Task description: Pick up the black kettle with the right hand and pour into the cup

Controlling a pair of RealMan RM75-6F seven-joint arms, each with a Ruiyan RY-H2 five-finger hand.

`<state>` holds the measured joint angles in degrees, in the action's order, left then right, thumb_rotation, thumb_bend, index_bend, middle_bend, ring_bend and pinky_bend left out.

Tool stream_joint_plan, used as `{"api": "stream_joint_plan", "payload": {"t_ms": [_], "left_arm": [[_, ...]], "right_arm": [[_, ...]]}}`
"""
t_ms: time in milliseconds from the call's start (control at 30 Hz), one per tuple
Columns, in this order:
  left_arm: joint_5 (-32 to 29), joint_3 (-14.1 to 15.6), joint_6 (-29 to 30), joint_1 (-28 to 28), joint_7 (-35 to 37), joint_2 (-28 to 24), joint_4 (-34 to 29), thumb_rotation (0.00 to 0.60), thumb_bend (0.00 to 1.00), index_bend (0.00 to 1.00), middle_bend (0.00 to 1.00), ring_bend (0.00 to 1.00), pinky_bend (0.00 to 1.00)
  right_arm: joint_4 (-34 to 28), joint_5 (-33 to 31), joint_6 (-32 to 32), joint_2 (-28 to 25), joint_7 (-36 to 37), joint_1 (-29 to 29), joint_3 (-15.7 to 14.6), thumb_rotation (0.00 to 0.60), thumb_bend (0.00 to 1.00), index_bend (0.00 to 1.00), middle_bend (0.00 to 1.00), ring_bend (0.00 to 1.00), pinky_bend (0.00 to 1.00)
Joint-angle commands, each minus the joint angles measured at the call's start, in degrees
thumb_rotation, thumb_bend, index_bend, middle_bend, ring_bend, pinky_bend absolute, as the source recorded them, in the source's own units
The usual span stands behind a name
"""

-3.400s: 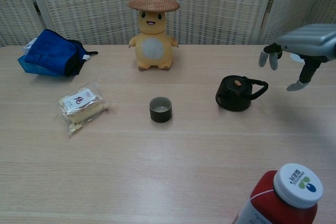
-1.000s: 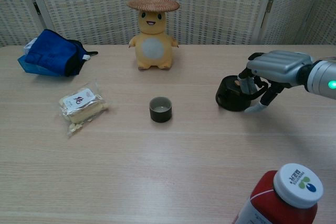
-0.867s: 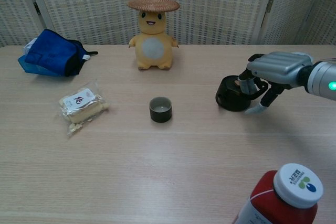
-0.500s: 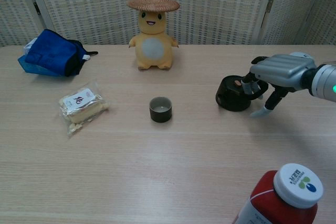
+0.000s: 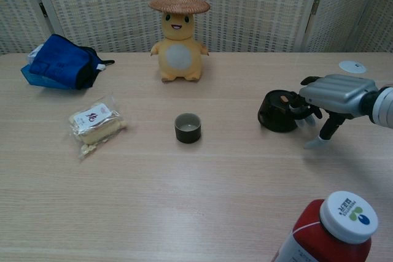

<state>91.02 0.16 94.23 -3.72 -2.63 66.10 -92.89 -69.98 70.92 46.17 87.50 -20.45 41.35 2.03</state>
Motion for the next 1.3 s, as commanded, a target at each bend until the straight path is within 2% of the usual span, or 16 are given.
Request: {"api": "stream_joint_plan", "payload": {"t_ms": [33,133,267,400,533,667,867,1067,1233,1300], "left_arm": [[0.0,0.0,0.1,0.0,0.0,0.0,0.0,0.6,0.22,0.11,0.0,0.0,0.0],[-0.1,0.0,0.1,-0.1,-0.1,0.0,0.1,0.6,0.22,0.11,0.0,0.0,0.0],[-0.2,0.0,0.3,-0.3,-0.1,0.0,0.0,0.6,0.22,0.11,0.0,0.0,0.0],[-0.4,0.0,0.4,-0.4,-0.1,-0.1,0.0,0.6,0.22,0.11,0.0,0.0,0.0],[-0.5,0.0,0.2,-0.4,0.0,0.0,0.1,0.6,0.22,0.11,0.0,0.0,0.0],[-0.5,0.0,0.1,-0.4,0.0,0.0,0.0,0.6,0.22,0.11,0.0,0.0,0.0],[-0.5,0.1,0.1,-0.4,0.0,-0.1,-0.1,0.6,0.22,0.11,0.0,0.0,0.0],[-0.3,0.1,0.2,-0.4,-0.1,-0.1,-0.3,0.6,0.22,0.11,0.0,0.0,0.0],[-0.1,0.1,0.3,-0.4,-0.3,-0.1,-0.5,0.6,0.22,0.11,0.0,0.0,0.0],[0.1,0.2,0.3,-0.4,-0.3,-0.2,-0.6,0.6,0.22,0.11,0.0,0.0,0.0]], "right_arm": [[0.1,-0.1,0.2,0.2,0.1,-0.1,0.3,0.49,0.0,0.56,0.63,0.61,0.0],[0.2,-0.2,0.2,0.4,0.5,0.2,0.9,0.546,0.0,0.64,0.71,0.7,0.0],[0.1,-0.4,0.0,0.5,1.8,0.7,2.2,0.578,0.0,0.72,0.79,0.78,0.0],[-0.2,-0.5,-0.6,0.3,3.4,1.4,3.3,0.578,0.0,0.78,0.85,0.83,0.0],[-0.2,-0.8,-1.2,0.1,4.0,2.1,3.9,0.58,0.0,0.82,0.89,0.85,0.07],[-0.6,-1.6,-2.3,-0.3,5.3,2.6,4.7,0.575,0.0,0.86,0.91,0.88,0.08],[-0.4,-2.6,-3.1,-0.6,7.1,3.0,5.6,0.511,0.0,0.92,0.95,0.91,0.11],[-1.6,-2.6,-2.8,-1.9,8.6,3.0,6.2,0.485,0.0,0.93,0.97,0.92,0.12],[-4.8,-2.8,-3.9,-4.6,11.4,2.8,6.4,0.379,0.0,0.95,0.97,0.92,0.12],[-6.1,-2.9,-3.6,-5.4,11.2,2.6,6.2,0.361,0.0,0.95,0.97,0.92,0.12]]}}
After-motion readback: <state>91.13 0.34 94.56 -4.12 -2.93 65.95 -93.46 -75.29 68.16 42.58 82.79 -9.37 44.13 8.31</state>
